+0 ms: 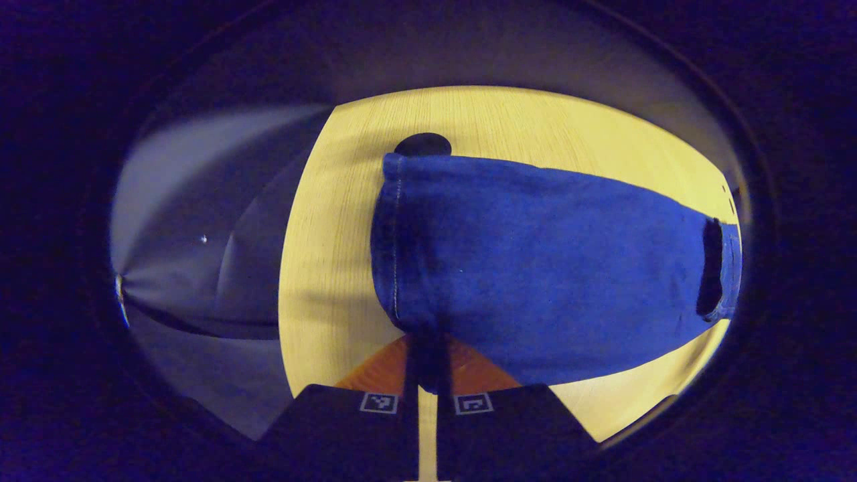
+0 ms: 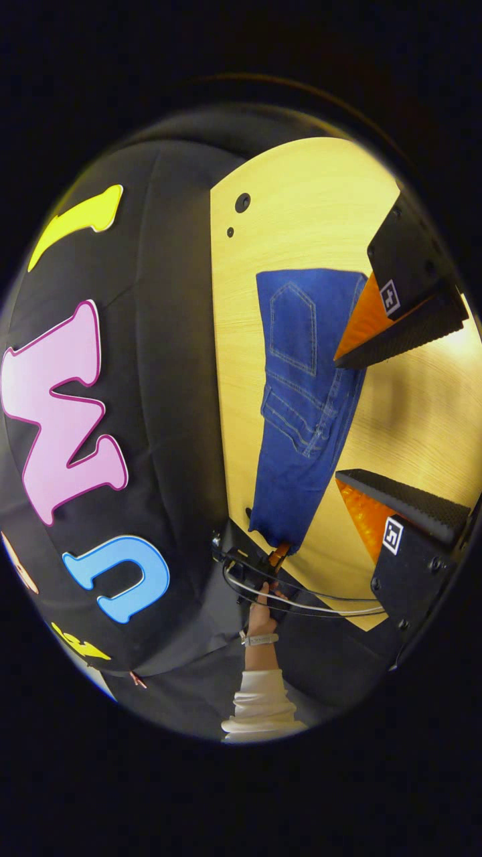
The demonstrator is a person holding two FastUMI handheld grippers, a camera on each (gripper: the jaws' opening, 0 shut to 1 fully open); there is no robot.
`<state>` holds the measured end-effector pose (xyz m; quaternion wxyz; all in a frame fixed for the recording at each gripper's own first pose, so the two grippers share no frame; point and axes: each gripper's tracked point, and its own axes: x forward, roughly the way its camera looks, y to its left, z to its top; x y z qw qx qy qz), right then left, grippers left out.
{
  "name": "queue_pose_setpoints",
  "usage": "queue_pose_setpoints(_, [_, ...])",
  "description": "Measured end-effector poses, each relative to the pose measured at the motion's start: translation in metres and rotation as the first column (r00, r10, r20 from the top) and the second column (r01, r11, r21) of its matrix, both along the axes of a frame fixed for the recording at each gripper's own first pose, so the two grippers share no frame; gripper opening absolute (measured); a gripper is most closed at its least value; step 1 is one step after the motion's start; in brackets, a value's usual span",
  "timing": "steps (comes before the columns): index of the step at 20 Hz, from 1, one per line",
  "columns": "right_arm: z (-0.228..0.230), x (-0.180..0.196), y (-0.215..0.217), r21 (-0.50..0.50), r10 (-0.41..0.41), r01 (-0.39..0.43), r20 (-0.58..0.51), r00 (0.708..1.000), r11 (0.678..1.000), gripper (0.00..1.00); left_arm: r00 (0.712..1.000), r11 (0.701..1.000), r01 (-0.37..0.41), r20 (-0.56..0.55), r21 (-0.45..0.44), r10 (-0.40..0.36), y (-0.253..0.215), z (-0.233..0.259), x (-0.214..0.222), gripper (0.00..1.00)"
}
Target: Grasp the waist and the cuffs of the jeans and fold them to make the two legs overlap; first hold the waist and fold one-third of the jeans toward the cuffs, then hold the cuffs and fold the remaining one-third in the same direction to finish folding.
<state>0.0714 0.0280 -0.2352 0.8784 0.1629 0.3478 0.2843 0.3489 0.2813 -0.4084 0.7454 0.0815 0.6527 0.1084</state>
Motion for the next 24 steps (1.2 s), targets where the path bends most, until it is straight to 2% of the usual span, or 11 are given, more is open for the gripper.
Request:
queue_pose_setpoints(2, [0.001, -0.004, -0.001, -0.009, 0.012, -0.012, 0.004, 1.0, 1.0, 0.92, 0.998, 0.994, 0.064, -0.028, 0.092, -0.062, 0.004, 0.002, 0.001, 0.07])
queue_pose_setpoints(3, [0.001, -0.005, -0.002, -0.012, 0.017, -0.017, 0.008, 1.0, 1.0, 0.92, 0.997, 0.993, 0.067, -0.034, 0.097, -0.064, 0.002, 0.003, 0.0, 0.07])
queue_pose_setpoints(5, [0.007, -0.008, -0.008, -0.024, 0.023, -0.023, 0.031, 0.999, 0.999, 0.92, 1.0, 1.0, 0.014, 0.022, -0.016, -0.014, -0.012, 0.006, 0.005, 0.06])
queue_pose_setpoints(7, [0.009, -0.009, -0.014, -0.039, 0.026, -0.025, 0.048, 0.999, 0.999, 0.92, 0.993, 0.98, -0.049, 0.093, -0.192, 0.068, -0.04, 0.026, 0.018, 0.06])
queue_pose_setpoints(8, [0.009, -0.01, -0.019, -0.045, 0.028, -0.025, 0.05, 0.998, 0.999, 0.92, 0.985, 0.957, -0.049, 0.142, -0.287, 0.093, -0.056, 0.042, 0.024, 0.06])
queue_pose_setpoints(10, [0.011, -0.011, -0.027, -0.044, 0.026, -0.024, 0.053, 0.998, 0.999, 0.92, 0.969, 0.92, 0.003, 0.229, -0.392, 0.094, -0.091, 0.078, 0.04, 0.06])
queue_pose_setpoints(13, [0.019, -0.012, -0.033, -0.026, 0.021, -0.02, 0.063, 0.998, 0.999, 0.92, 0.931, 0.838, 0.166, 0.363, -0.519, 0.04, -0.157, 0.137, 0.054, 0.06])
queue_pose_setpoints(16, [0.028, -0.014, -0.041, -0.009, 0.011, -0.011, 0.08, 0.997, 1.0, 0.92, 0.896, 0.743, 0.306, 0.443, -0.595, -0.014, -0.251, 0.178, 0.049, 0.06])
queue_pose_setpoints(20, [0.033, -0.019, -0.065, -0.016, 0.0, 0.001, 0.106, 0.994, 1.0, 0.92, 0.875, 0.614, 0.419, 0.479, -0.669, -0.075, -0.385, 0.196, 0.047, 0.06])
queue_pose_setpoints(22, [0.03, -0.022, -0.085, -0.023, -0.015, 0.018, 0.107, 0.994, 1.0, 0.92, 0.871, 0.58, 0.454, 0.475, -0.676, -0.127, -0.446, 0.185, 0.042, 0.06])
queue_pose_setpoints(24, [0.022, -0.027, -0.103, -0.021, -0.03, 0.032, 0.086, 0.996, 0.999, 0.92, 0.887, 0.563, 0.445, 0.431, -0.697, -0.167, -0.486, 0.165, 0.045, 0.06])
